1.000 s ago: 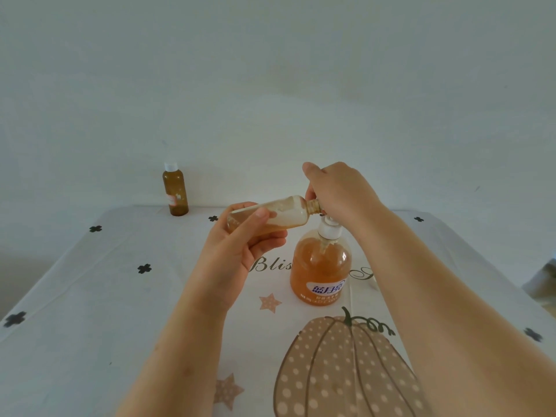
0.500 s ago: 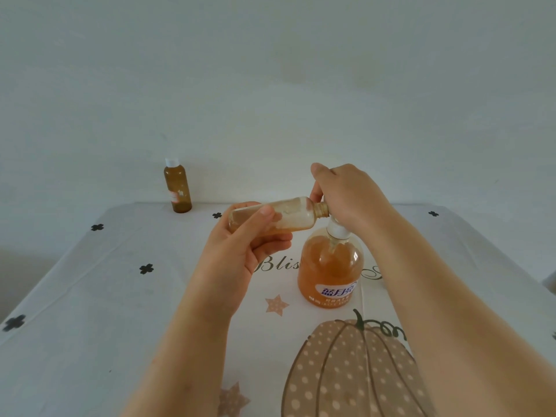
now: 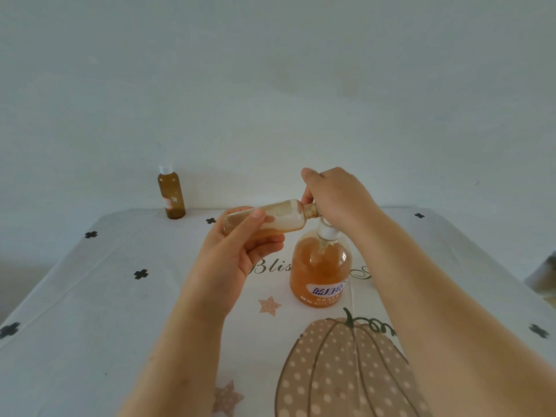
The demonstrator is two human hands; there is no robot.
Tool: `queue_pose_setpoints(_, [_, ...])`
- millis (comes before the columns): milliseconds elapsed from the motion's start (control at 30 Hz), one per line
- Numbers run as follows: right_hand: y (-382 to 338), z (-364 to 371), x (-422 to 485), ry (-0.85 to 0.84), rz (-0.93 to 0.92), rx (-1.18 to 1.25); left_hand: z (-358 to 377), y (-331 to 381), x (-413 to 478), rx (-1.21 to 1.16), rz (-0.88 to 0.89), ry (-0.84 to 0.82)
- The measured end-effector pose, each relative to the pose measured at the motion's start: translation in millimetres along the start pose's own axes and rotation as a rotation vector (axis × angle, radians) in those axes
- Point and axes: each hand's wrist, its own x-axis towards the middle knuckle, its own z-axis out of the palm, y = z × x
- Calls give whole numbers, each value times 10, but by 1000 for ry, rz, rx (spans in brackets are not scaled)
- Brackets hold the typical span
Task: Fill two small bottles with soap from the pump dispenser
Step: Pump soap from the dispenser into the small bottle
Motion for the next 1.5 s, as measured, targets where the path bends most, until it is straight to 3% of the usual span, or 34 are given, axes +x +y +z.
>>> queue_pose_setpoints(400, [-75, -92, 26, -92, 8, -11, 19, 12, -17, -3, 10, -10])
queue_pose_setpoints(933, [25, 29, 29, -23, -40, -19, -57, 5, 36, -2, -19, -32])
queue_pose_setpoints(1133, [25, 7, 9, -20, -11, 19, -58, 0, 1, 109, -42, -14])
queue_pose_setpoints(1300, [8, 21, 28, -16, 42, 1, -41, 6, 13, 66, -38, -28])
queue_pose_setpoints(1500, [-95, -122, 55, -114, 55, -57, -31, 42, -9, 37, -19, -61])
